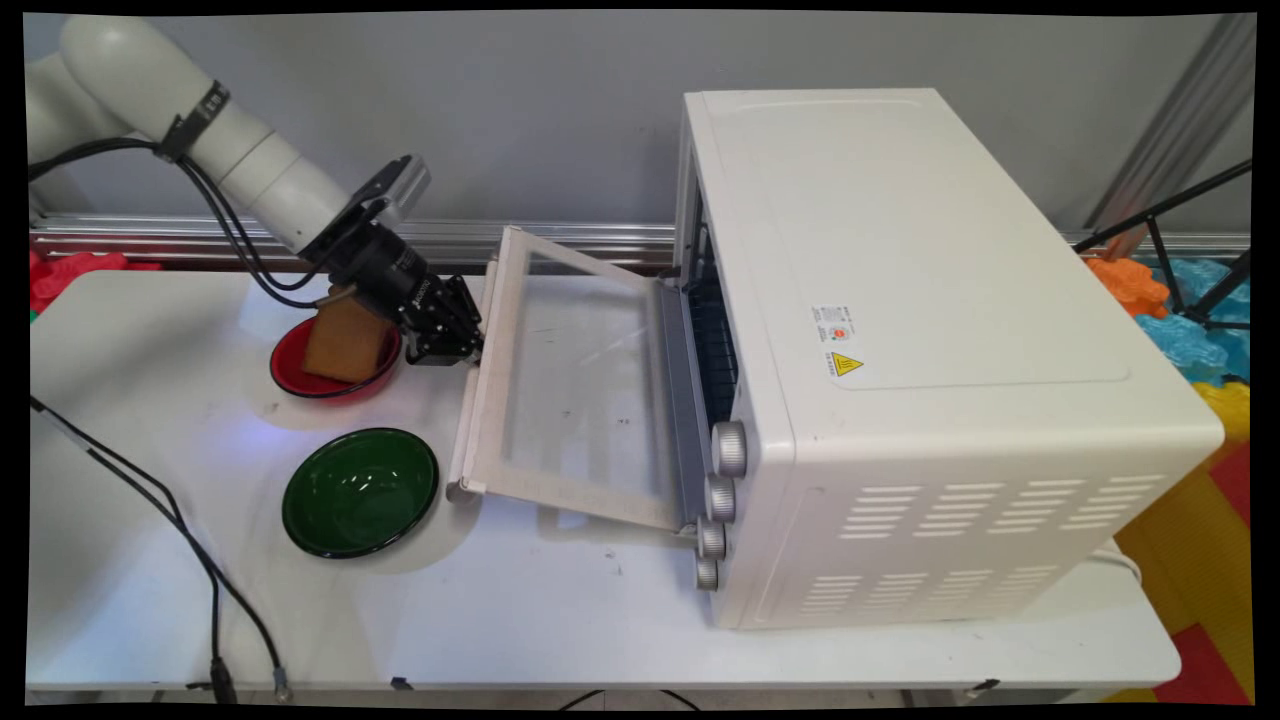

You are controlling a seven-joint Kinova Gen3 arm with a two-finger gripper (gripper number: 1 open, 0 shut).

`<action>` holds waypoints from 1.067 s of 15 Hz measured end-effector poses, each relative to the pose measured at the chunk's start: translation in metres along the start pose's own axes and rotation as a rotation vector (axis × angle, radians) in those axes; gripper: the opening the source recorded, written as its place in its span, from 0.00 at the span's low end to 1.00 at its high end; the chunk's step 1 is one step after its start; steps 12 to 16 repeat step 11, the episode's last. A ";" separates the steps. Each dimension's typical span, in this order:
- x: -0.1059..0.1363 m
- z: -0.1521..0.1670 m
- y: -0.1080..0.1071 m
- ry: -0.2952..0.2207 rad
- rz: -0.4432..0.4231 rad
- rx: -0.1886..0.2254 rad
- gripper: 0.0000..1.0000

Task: Open the oven

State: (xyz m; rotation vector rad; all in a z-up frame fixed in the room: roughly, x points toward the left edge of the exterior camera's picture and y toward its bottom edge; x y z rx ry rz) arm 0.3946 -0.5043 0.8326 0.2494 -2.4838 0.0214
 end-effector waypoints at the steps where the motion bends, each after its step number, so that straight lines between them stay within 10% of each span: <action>1: -0.002 -0.002 0.000 -0.001 -0.002 -0.002 0.00; 16: 0.006 -0.047 -0.006 0.032 -0.098 0.011 0.00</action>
